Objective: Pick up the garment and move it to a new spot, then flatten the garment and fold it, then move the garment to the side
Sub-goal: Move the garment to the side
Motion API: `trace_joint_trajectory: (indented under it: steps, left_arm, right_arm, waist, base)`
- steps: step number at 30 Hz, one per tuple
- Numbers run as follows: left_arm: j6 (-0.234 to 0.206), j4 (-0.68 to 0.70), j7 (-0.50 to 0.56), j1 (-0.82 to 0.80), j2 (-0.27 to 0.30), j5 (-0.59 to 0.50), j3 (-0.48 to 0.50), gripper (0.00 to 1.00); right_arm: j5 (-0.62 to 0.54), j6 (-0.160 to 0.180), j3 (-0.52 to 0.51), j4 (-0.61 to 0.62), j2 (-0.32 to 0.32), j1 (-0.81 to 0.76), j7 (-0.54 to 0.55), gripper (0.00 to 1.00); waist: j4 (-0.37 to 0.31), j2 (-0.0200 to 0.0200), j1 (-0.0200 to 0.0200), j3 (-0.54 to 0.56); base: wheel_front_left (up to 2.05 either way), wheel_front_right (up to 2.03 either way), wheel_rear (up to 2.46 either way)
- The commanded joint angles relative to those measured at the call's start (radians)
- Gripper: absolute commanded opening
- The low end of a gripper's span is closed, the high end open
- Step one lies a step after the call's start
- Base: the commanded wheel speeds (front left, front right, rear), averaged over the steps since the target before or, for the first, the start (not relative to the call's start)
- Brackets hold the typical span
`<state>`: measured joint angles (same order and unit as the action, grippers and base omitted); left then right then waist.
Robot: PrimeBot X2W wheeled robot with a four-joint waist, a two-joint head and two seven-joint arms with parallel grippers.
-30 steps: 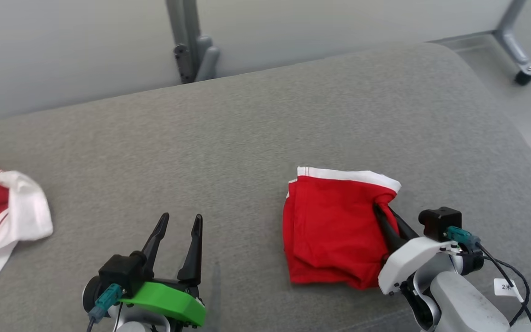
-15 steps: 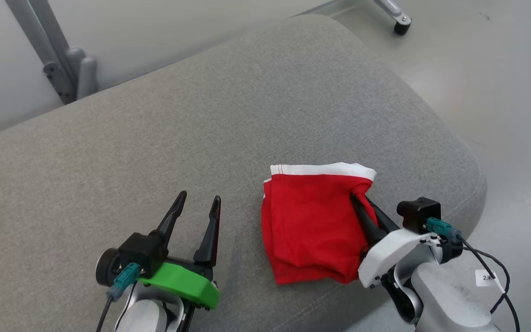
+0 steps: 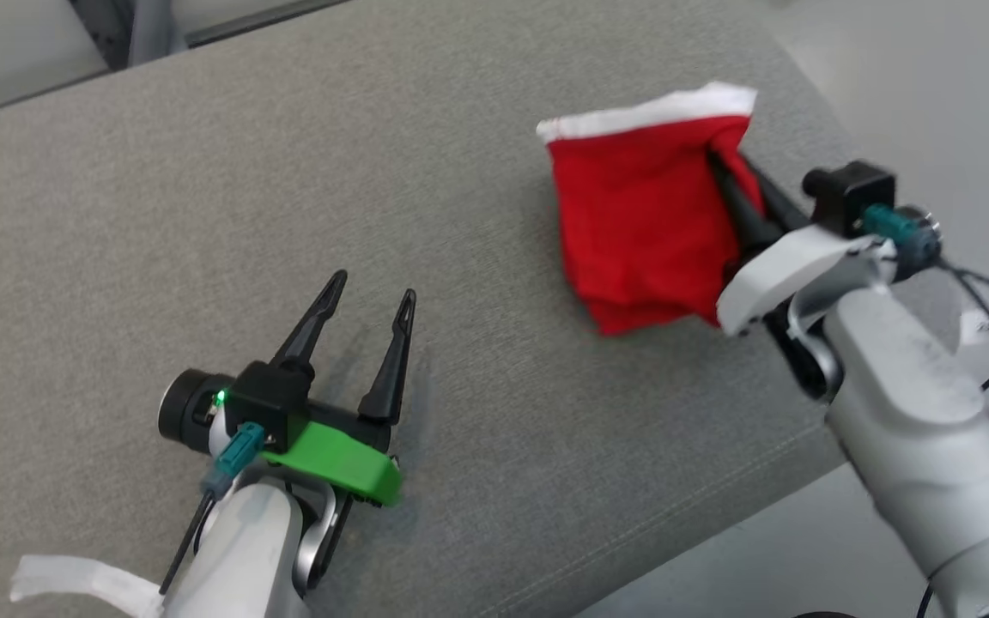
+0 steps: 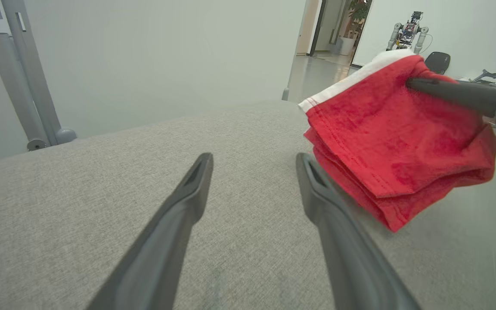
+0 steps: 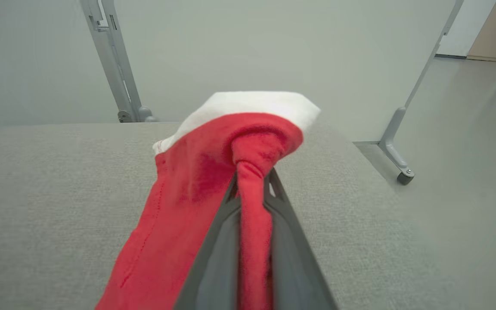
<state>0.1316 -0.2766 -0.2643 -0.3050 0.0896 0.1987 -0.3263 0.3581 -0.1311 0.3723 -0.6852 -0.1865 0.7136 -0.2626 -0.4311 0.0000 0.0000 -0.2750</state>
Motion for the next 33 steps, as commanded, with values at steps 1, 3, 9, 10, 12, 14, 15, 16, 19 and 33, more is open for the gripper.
trace_joint_trajectory:
  steps: [1, 3, 9, 10, 12, 14, 15, 16, 19, 33]
  left_arm:
    - [-0.002, 0.007, 0.000, -0.036, 0.013, -0.010, -0.008, 1.00]
    - [-0.002, 0.014, 0.000, -0.064, 0.019, -0.018, -0.025, 1.00]
    - [-0.002, 0.042, 0.000, -0.108, 0.023, -0.038, -0.018, 1.00]
    - [-0.002, 0.047, 0.000, -0.109, 0.023, -0.039, -0.011, 1.00]
    - [-0.002, 0.057, 0.000, -0.100, 0.022, -0.042, 0.000, 1.00]
    - [-0.002, 0.065, 0.000, -0.085, 0.019, -0.046, 0.013, 1.00]
    - [-0.002, 0.067, 0.000, -0.078, 0.017, -0.045, 0.021, 1.00]
    - [-0.002, 0.068, 0.000, -0.073, 0.015, -0.045, 0.024, 1.00]
    - [-0.002, 0.068, 0.000, -0.064, 0.012, -0.045, 0.025, 1.00]
    - [-0.002, 0.068, 0.001, -0.027, 0.008, -0.026, 0.016, 1.00]
  right_arm:
    - [0.013, 0.001, -0.015, -0.012, -0.018, 0.044, -0.003, 0.00]
    - [0.012, 0.001, -0.030, -0.047, -0.066, 0.105, -0.003, 0.00]
    - [0.008, 0.001, -0.065, -0.210, -0.189, 0.243, -0.003, 0.00]
    - [0.009, 0.001, -0.074, -0.230, -0.197, 0.257, -0.003, 0.00]
    - [0.012, 0.001, -0.095, -0.250, -0.208, 0.276, -0.003, 0.00]
    - [0.010, 0.001, -0.107, -0.248, -0.214, 0.286, -0.003, 0.00]
    - [0.010, 0.001, -0.113, -0.248, -0.215, 0.287, -0.003, 0.00]
    - [0.002, 0.001, -0.116, -0.251, -0.219, 0.286, -0.003, 0.00]
    - [-0.015, 0.001, -0.132, -0.250, -0.224, 0.278, -0.003, 0.00]
    - [0.062, 0.001, -0.108, 0.038, -0.145, 0.221, -0.003, 0.00]
  waist:
    - [0.177, 0.0000, 0.0000, -0.181]
    - [0.219, 0.0000, 0.0000, -0.223]
    - [0.309, 0.0000, 0.0000, -0.305]
    - [0.318, 0.0000, 0.0000, -0.312]
    - [0.332, 0.0000, 0.0000, -0.319]
    - [0.340, 0.0000, 0.0000, -0.321]
    - [0.342, 0.0000, 0.0000, -0.321]
    - [0.344, 0.0000, 0.0000, -0.318]
    - [0.350, 0.0000, 0.0000, -0.302]
    - [0.345, 0.0000, 0.0000, -0.202]
  base:
    - [0.00, 0.00, 0.00]
    - [0.00, 0.00, 0.00]
    - [0.00, 0.00, 0.00]
    - [0.00, 0.00, 0.00]
    - [0.00, 0.00, 0.00]
    - [0.00, 0.00, 0.00]
    - [0.00, 0.00, 0.00]
    - [0.00, 0.00, 0.00]
    - [0.00, 0.00, 0.00]
    - [0.00, 0.00, 0.00]
